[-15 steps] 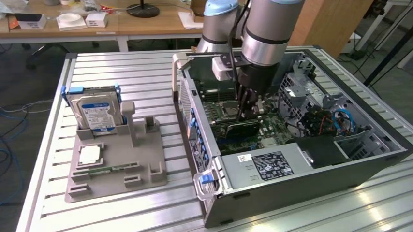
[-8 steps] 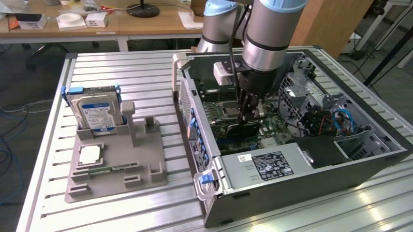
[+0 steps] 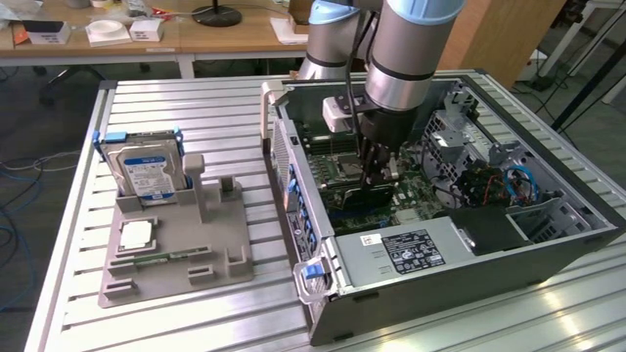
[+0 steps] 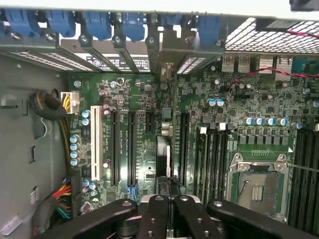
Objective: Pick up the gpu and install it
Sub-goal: 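Press down on the gpu until it lock into place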
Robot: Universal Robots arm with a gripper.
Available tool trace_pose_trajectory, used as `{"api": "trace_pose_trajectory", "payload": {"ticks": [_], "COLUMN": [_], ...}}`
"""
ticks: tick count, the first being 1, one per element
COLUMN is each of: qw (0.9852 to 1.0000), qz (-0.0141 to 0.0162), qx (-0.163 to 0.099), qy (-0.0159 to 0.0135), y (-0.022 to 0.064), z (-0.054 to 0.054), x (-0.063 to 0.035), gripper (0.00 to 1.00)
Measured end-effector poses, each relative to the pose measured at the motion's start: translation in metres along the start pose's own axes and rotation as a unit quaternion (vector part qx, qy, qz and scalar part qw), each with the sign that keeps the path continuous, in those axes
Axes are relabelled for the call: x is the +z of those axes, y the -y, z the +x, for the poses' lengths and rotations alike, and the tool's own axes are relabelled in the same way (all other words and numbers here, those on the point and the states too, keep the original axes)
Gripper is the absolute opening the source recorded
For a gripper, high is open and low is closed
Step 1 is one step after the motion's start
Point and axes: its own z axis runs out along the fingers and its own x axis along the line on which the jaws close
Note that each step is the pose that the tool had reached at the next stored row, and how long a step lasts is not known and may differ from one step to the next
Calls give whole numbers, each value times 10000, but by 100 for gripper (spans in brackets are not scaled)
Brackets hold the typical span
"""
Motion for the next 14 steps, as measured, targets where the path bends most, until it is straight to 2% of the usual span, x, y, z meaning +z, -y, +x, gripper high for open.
{"api": "trace_pose_trajectory", "payload": {"ticks": [11,14], "qw": [10000,10000], "qz": [5,6], "qx": [0,1], "qy": [-1,8], "y": [-3,-2], "z": [1,0], "x": [64,38], "gripper": [11,11]}}
